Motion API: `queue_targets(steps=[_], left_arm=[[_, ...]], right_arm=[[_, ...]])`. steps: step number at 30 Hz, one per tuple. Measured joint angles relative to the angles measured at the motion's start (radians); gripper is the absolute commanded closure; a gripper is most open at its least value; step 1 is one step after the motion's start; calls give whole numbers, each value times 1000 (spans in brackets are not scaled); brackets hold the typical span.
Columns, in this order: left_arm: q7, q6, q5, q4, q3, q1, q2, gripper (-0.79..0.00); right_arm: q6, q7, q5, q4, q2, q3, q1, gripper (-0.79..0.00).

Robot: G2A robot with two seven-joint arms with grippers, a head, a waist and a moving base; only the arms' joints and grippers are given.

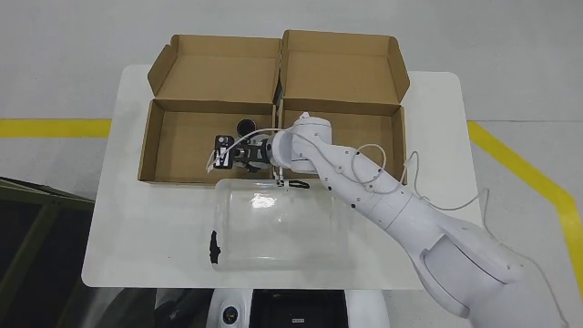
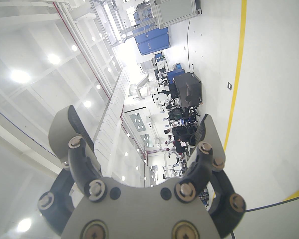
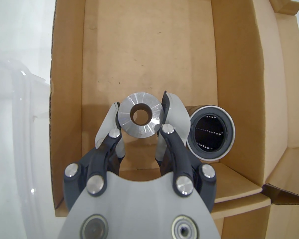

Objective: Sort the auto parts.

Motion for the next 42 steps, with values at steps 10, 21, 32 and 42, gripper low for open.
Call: queue_targets(steps=[10,21,32,42], left_arm=[[0,0,0,0,0,0,0,-785],[0,0,0,0,0,0,0,-785],[0,0,0,0,0,0,0,-785],[0,0,0,0,0,0,0,-785]], right_arm=[[-4,14,-22,32,-13,7,-5,-243],[-26,3,-26,26,-18,32,-16,-305],[-61,-33,-31,-91,-3,91,-38,-326],[-89,-67,2,-278,36,200,-121,-339]])
